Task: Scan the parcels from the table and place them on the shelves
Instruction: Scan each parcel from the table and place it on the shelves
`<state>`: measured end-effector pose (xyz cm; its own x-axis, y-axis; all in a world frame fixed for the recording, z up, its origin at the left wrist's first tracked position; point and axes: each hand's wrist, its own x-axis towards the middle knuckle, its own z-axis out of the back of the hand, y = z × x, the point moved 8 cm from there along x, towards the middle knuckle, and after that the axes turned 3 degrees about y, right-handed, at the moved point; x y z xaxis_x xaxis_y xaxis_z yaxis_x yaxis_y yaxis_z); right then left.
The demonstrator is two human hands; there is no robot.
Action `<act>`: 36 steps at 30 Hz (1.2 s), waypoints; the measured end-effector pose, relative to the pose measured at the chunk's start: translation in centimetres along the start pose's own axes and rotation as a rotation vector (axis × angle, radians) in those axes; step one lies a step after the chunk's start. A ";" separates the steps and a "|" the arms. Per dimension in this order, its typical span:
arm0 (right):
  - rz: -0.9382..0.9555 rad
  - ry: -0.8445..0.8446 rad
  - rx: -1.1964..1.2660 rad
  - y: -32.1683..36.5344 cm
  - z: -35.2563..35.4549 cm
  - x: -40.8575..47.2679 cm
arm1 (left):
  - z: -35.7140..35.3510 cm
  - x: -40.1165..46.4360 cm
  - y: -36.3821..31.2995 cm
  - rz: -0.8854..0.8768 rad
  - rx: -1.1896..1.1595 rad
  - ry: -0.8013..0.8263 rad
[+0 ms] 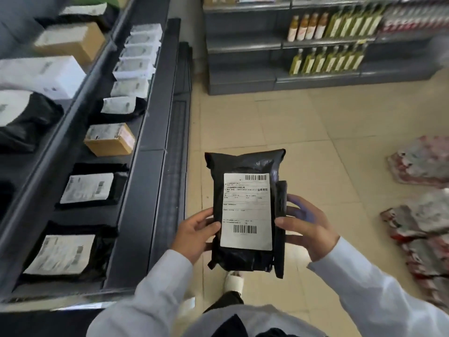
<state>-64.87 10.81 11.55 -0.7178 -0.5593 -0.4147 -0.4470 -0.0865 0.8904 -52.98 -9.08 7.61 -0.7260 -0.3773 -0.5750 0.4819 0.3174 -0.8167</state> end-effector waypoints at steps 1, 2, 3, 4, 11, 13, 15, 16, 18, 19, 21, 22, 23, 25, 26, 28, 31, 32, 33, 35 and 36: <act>0.012 -0.015 0.009 1.1 0.6 1.4 | -0.4 1.7 -1.5 -0.006 0.013 0.009; 0.022 -0.030 0.017 2.1 1.4 2.7 | -0.9 3.5 -2.9 -0.011 0.028 0.023; 0.028 -0.048 0.025 2.8 2.3 4.1 | -1.5 5.2 -4.3 -0.013 0.041 0.036; 0.031 -0.066 0.033 3.4 3.1 5.3 | -2.3 6.7 -5.6 -0.021 0.057 0.052; 0.051 -0.128 0.126 7.3 9.5 16.4 | -7.9 18.2 -13.0 -0.038 0.173 0.126; 0.045 -0.111 0.134 8.8 11.1 20.5 | -9.0 21.9 -15.5 -0.048 0.200 0.097; 0.042 -0.084 0.149 10.9 12.3 24.8 | -10.0 25.4 -18.2 -0.048 0.213 0.053; 0.036 -0.065 0.154 12.1 12.8 26.9 | -10.5 27.0 -19.5 -0.045 0.220 0.033; 0.023 -0.027 0.140 14.6 13.6 31.0 | -11.2 30.1 -22.2 -0.022 0.224 -0.010; 0.022 -0.009 0.138 15.9 14.0 32.9 | -11.4 31.5 -23.4 -0.012 0.215 -0.030; 0.013 0.031 0.144 18.4 14.5 37.1 | -11.6 34.1 -25.8 -0.021 0.194 -0.069; 0.005 0.045 0.133 19.4 14.6 39.1 | -11.5 35.2 -26.9 -0.029 0.183 -0.087; -0.003 0.061 0.118 20.3 14.5 41.0 | -11.3 36.3 -27.9 -0.038 0.158 -0.109; -0.014 0.111 0.096 21.9 13.7 44.8 | -10.5 38.7 -29.4 -0.060 0.113 -0.164; -0.021 0.134 0.080 22.5 13.2 46.7 | -9.9 39.8 -30.0 -0.060 0.091 -0.194; -0.028 0.176 0.051 23.8 11.9 50.4 | -8.4 42.5 -31.0 -0.034 0.030 -0.266; -0.044 0.212 0.010 25.9 10.2 56.3 | -6.0 47.2 -33.0 -0.013 -0.012 -0.348; -0.047 0.213 -0.002 26.7 9.7 58.5 | -5.4 49.0 -33.9 -0.016 -0.022 -0.357; -0.048 0.216 -0.014 27.6 9.1 60.8 | -4.7 50.9 -34.9 -0.023 -0.027 -0.358; -0.047 0.219 -0.050 29.7 7.7 65.3 | -3.3 54.9 -37.2 -0.047 -0.052 -0.352; -0.049 0.214 -0.067 30.8 7.0 67.5 | -2.4 56.8 -38.5 -0.056 -0.077 -0.351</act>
<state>-130.81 -23.83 9.67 -0.5632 -0.7148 -0.4146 -0.4369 -0.1683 0.8836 -113.97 -40.61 6.48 -0.5310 -0.6677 -0.5218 0.3977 0.3473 -0.8492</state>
